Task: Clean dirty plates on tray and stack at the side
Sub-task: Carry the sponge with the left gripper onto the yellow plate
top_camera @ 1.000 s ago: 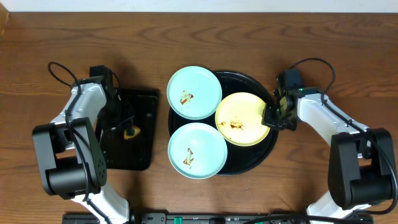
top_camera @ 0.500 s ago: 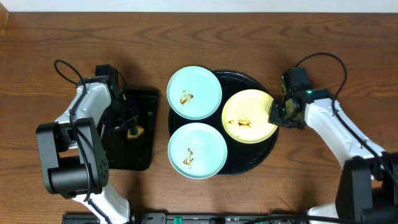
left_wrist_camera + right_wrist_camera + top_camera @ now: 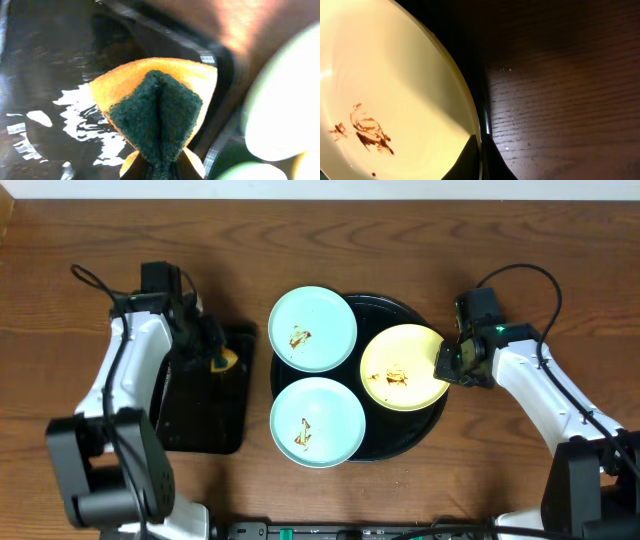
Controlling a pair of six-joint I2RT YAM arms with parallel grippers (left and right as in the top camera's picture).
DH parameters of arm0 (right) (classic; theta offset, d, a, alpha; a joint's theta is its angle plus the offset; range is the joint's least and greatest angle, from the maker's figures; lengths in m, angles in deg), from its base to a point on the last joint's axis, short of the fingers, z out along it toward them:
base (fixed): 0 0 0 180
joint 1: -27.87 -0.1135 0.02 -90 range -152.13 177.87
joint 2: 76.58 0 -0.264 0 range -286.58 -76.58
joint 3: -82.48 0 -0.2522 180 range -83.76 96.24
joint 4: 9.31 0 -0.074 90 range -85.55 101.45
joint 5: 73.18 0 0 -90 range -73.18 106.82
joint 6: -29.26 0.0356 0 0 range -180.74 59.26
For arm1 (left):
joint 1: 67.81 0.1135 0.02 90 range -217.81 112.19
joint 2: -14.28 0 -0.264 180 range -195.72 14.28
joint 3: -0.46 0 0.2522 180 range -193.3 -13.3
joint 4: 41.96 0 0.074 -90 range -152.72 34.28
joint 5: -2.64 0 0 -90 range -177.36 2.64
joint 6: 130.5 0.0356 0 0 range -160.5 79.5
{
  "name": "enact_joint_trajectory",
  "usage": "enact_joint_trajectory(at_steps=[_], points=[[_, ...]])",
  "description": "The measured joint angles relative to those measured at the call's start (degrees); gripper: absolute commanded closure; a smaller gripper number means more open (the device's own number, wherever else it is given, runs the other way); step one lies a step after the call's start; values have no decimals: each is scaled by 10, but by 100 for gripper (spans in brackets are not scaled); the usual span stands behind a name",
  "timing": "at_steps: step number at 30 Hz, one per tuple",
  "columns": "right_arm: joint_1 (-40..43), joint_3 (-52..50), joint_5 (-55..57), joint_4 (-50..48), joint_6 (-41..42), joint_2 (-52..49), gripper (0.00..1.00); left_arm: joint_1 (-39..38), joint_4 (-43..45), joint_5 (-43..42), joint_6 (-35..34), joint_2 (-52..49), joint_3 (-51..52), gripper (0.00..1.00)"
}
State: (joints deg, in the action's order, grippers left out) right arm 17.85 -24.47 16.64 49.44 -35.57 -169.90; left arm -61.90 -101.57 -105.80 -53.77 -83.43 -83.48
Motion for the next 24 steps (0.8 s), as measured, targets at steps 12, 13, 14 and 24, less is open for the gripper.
enact_joint_trajectory(at_steps=[12, 13, 14, 24], points=[[0, 0, -2, 8, -2, 0, 98, -115, 25, -210, 59, 32, -1, 93], [0, 0, -2, 9, -2, 0, 99, -130, 35, -222, 61, 32, -1, 92], [0, 0, -2, 8, -2, 0, 99, -145, 44, -232, 61, 31, -1, 93], [0, 0, -8, 14, -2, 0, 99, -269, 180, -324, 25, -57, -3, 93]])
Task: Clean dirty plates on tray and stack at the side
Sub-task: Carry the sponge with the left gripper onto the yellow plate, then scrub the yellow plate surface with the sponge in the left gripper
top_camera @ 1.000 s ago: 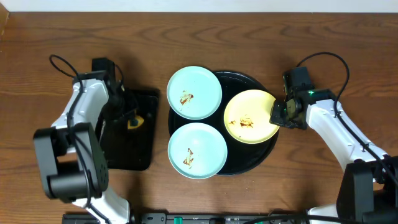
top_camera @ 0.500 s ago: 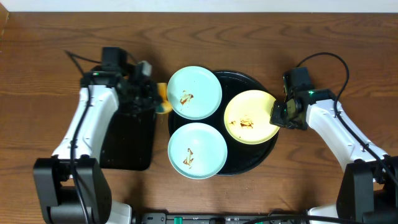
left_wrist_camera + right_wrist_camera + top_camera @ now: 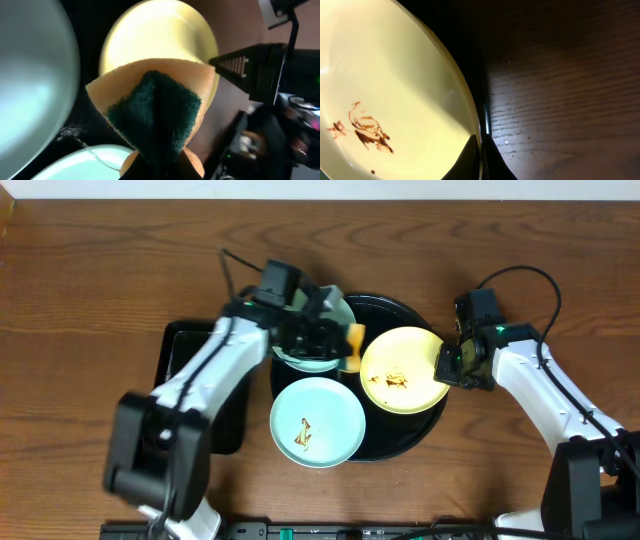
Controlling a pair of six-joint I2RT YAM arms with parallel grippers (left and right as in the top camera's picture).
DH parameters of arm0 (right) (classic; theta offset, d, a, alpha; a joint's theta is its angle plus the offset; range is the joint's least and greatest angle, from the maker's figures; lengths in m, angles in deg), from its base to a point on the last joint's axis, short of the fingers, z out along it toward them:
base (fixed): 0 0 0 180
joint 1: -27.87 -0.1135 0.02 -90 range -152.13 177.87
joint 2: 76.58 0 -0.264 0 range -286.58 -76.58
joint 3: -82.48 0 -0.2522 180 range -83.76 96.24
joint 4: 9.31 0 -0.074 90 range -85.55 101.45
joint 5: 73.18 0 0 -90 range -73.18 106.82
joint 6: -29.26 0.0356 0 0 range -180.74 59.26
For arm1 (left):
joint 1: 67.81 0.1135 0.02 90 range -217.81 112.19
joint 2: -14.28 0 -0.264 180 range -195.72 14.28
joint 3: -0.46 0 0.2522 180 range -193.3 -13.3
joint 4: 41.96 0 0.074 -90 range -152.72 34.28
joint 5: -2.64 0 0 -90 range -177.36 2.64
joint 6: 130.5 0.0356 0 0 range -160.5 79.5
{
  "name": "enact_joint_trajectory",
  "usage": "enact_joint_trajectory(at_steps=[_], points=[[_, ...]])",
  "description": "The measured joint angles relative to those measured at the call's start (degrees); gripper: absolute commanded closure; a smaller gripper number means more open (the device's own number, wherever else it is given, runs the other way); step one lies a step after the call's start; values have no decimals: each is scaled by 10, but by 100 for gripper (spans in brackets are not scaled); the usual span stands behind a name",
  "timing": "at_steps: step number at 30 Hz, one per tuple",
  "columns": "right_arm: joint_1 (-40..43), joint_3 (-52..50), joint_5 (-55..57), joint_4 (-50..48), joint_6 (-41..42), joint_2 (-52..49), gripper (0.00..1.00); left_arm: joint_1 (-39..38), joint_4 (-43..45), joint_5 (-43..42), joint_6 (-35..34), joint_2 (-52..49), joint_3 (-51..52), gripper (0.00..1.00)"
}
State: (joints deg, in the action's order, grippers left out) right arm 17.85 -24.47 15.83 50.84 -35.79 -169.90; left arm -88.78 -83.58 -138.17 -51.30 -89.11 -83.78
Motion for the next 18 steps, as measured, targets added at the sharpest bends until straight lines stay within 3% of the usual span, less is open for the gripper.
enact_joint_trajectory(at_steps=[8, 18], points=[[0, 0, -5, 7, -5, 0, 99, -53, 123, -96, -48, -80, 0, 93], [0, 0, -5, 10, -7, 0, 99, -157, 206, -143, -106, -125, -1, 92]])
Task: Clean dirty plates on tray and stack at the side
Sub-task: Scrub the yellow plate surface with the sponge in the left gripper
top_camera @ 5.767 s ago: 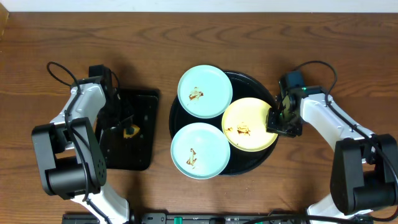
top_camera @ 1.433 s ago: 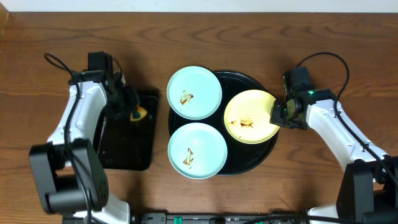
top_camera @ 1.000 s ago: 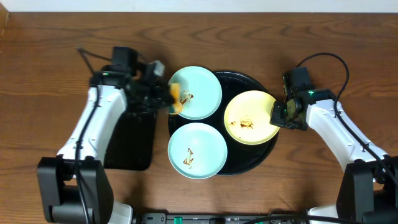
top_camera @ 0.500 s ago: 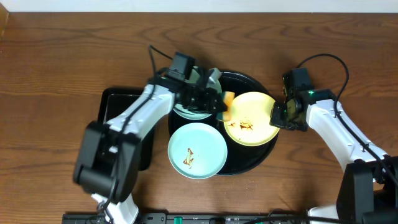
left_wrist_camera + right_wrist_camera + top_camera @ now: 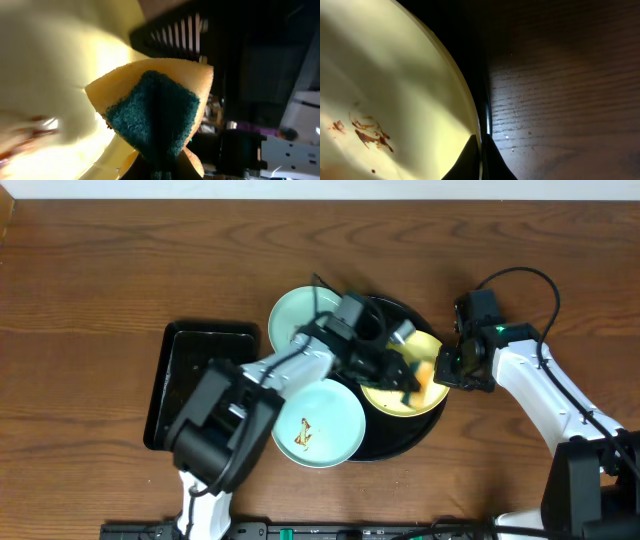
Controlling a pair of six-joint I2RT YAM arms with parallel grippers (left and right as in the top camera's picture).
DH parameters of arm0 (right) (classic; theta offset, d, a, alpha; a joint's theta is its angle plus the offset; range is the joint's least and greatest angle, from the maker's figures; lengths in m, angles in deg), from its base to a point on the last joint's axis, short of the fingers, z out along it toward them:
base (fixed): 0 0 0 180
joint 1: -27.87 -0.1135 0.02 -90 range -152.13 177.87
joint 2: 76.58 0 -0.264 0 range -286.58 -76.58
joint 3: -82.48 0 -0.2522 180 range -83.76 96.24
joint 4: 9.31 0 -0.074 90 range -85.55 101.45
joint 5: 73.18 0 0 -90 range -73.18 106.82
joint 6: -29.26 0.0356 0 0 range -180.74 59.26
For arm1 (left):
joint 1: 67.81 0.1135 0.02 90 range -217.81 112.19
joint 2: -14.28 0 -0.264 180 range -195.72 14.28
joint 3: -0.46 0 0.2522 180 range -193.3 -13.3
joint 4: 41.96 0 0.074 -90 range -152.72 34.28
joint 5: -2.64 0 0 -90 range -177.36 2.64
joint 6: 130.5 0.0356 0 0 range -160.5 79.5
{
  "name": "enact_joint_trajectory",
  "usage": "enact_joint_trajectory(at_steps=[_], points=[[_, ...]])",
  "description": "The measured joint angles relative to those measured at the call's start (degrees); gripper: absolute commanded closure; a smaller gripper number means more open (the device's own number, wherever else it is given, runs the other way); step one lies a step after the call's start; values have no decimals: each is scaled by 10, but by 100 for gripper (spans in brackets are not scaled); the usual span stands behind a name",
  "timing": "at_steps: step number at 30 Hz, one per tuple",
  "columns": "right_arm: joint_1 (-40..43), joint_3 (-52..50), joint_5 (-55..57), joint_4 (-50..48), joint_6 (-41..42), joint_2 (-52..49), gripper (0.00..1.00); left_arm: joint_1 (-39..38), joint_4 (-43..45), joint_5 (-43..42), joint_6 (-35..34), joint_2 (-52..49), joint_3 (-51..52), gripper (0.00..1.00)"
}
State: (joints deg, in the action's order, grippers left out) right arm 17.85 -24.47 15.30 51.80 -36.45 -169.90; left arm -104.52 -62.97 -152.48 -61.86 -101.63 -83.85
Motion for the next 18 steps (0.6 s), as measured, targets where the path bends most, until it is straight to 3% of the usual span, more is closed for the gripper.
enact_joint_trajectory(at_steps=[11, 18], points=[[0, 0, 0, 5, 0, 0, 99, -21, 7, 31, -30, -15, 0, 93], [0, 0, 1, 14, -5, 0, 99, -20, 77, 53, -60, -67, 0, 93]])
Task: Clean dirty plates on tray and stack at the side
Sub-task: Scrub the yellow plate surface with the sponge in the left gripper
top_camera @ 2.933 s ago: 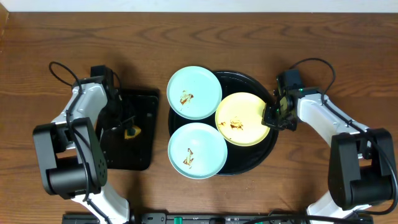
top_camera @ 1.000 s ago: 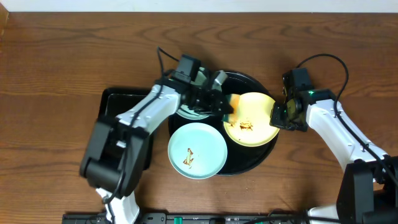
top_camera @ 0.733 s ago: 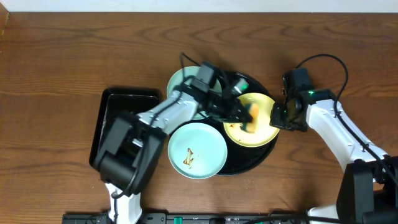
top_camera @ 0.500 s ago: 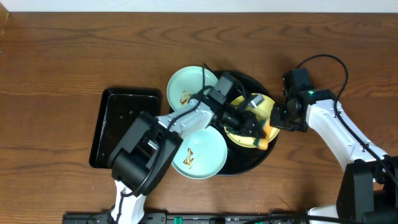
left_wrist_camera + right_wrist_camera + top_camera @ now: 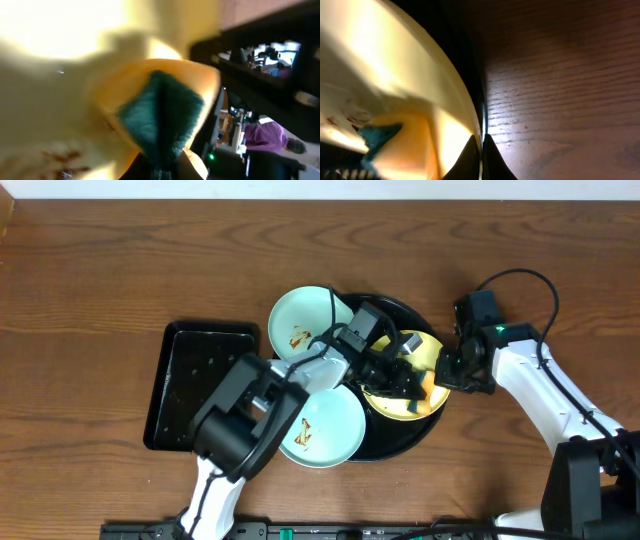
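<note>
A yellow plate (image 5: pixel 417 358) with brown smears lies on the right of the round black tray (image 5: pixel 395 308). My left gripper (image 5: pixel 424 387) is shut on an orange and green sponge (image 5: pixel 160 112), which presses on the yellow plate (image 5: pixel 60 75) near its right side. My right gripper (image 5: pixel 481 150) is shut on the yellow plate's right rim (image 5: pixel 462 97). The sponge (image 5: pixel 390 137) shows beside a smear in the right wrist view. Two pale green dirty plates, one (image 5: pixel 300 325) at the back left, the other (image 5: pixel 320 425) in front, lie on the tray's left side.
A black rectangular tray (image 5: pixel 190 385) sits on the wooden table (image 5: pixel 100 260) to the left of the round tray. My left arm reaches across the pale green plates. The right arm stands over the table at the right.
The sponge in my left gripper has shifted a little toward the front right of the yellow plate and now presses down on it. The right gripper still holds the rim.
My left gripper held the sponge over the black rectangular tray while the right one gripped the yellow plate's rim. Then the sponge was over the round tray, between the back green plate and the yellow one. Then it was above the yellow plate, and now it rests on it.
</note>
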Controlling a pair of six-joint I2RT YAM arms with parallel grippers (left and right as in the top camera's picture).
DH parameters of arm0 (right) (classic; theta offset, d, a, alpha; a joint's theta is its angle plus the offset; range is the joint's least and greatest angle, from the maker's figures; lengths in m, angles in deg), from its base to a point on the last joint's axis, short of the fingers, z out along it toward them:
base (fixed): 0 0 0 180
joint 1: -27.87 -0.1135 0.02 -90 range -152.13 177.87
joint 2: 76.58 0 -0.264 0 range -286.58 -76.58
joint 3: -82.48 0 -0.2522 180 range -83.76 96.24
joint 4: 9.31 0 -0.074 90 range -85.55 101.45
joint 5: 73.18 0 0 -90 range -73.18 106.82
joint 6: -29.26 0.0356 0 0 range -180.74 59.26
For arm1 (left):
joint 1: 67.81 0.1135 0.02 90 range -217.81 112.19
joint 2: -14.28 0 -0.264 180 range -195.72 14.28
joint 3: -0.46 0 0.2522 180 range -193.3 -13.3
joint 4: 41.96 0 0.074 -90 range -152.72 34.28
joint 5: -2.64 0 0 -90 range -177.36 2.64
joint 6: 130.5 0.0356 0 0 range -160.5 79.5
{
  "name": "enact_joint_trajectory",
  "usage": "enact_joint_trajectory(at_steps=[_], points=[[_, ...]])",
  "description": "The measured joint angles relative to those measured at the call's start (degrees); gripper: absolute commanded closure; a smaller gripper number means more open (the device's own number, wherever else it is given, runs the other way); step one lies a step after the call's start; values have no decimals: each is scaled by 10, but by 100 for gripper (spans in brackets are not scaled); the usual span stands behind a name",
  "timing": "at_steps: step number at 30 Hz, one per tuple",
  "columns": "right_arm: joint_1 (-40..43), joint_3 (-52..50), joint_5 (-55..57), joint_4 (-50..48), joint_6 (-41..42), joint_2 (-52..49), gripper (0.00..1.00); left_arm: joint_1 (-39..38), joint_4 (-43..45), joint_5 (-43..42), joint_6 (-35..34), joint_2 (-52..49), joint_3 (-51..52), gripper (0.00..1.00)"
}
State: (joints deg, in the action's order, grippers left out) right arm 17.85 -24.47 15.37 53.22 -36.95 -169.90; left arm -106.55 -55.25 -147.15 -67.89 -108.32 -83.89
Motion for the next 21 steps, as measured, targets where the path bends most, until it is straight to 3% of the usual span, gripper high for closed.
enact_joint_trajectory(at_steps=[4, 21], points=[[0, 0, 7, 5, -2, 0, 98, 1, 32, 2, -25, -20, 0, 92], [0, 0, -1, 13, -2, 0, 99, 48, 21, 17, -57, -29, -2, 93]])
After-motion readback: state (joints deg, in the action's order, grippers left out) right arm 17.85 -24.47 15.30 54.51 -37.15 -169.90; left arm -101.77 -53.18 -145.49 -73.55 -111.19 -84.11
